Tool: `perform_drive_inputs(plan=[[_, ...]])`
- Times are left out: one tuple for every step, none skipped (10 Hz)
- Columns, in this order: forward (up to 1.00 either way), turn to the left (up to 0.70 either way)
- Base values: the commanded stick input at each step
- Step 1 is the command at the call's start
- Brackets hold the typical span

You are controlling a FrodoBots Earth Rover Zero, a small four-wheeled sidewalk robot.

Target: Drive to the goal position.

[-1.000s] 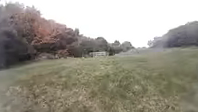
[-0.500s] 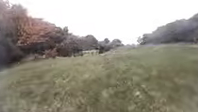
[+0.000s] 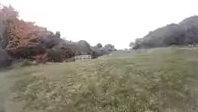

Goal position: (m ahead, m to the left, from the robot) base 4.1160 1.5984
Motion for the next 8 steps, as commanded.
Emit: perform_drive_inputs(plan=[[1.0, 0.0], [1.0, 0.0], [1.0, 0.0], [1.0, 0.0], [1.0, 0.0], [1.0, 0.0], [1.0, 0.0], [1.0, 0.0]])
